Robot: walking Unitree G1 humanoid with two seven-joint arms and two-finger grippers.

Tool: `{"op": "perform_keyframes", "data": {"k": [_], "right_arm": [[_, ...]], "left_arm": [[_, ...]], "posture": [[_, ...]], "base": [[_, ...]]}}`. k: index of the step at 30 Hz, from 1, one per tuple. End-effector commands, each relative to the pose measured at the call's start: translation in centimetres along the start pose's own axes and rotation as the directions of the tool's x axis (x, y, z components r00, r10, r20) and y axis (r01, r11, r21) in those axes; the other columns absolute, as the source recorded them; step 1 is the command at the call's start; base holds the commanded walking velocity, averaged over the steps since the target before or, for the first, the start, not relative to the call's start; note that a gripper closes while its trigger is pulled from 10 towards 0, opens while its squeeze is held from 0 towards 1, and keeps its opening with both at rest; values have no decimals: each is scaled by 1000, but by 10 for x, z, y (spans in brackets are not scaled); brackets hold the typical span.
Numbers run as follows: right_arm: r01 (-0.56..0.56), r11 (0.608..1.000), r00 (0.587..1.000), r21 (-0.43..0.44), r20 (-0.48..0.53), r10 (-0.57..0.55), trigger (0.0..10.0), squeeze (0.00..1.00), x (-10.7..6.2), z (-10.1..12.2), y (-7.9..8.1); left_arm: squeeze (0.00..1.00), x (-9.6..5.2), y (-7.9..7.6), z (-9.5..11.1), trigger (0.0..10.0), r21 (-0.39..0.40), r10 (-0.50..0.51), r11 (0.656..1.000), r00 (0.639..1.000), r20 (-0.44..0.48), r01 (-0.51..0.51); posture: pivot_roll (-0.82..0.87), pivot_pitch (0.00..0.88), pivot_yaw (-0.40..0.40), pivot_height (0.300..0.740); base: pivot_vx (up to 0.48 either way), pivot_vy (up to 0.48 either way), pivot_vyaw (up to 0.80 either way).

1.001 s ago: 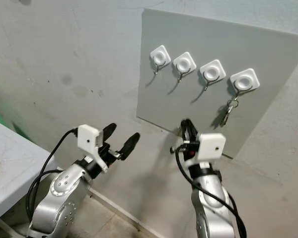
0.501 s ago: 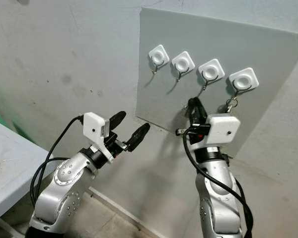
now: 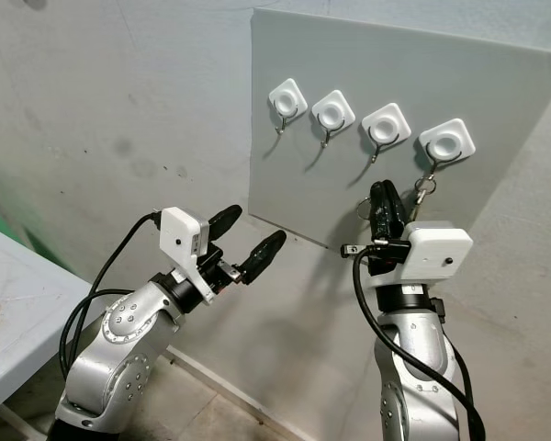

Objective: Hang keys on a hook

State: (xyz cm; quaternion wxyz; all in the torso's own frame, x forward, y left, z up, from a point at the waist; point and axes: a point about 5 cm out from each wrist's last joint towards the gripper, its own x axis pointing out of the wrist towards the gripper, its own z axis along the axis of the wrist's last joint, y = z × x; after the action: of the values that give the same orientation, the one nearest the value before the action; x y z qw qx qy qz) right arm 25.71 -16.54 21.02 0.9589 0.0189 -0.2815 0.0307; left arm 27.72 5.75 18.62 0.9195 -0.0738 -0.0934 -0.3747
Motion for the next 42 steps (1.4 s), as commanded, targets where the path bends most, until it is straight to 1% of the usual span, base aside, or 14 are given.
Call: {"op": "perform_keyframes", "data": {"k": [1,2,12,26,32,42], "right_arm": [[-5,1000,998,-21,66,7,10000,0,5,13,1],[-5,1000,997,-21,72,7,10000,0,6,14,1],[-29,999,992,-34,123,33,10000,0,17,23,5],[-66,998,986,-16,155,67,10000,0,32,26,10],[-90,995,985,-30,148,94,10000,0,36,25,10],[-132,990,986,-50,99,137,10000,0,40,16,7]], "left_arm": [[0,4,-5,7,10000,14,-40,999,999,16,40],[0,4,-6,8,10000,22,-48,999,999,16,48],[0,4,-8,8,10000,18,-53,998,999,15,52],[0,5,-8,8,10000,12,-41,999,999,20,41],[0,4,-7,9,10000,8,-36,999,999,24,36],[0,3,-8,9,10000,-3,-26,1000,999,26,26]], "posture": [[-28,0,-16,740],[-25,0,-18,740],[-18,0,-22,740],[-8,0,-32,740],[-5,0,-36,740],[1,0,-41,740]], "base": [[0,0,0],[0,0,0],[0,0,0],[0,0,0],[0,0,0],[0,0,0]]}}
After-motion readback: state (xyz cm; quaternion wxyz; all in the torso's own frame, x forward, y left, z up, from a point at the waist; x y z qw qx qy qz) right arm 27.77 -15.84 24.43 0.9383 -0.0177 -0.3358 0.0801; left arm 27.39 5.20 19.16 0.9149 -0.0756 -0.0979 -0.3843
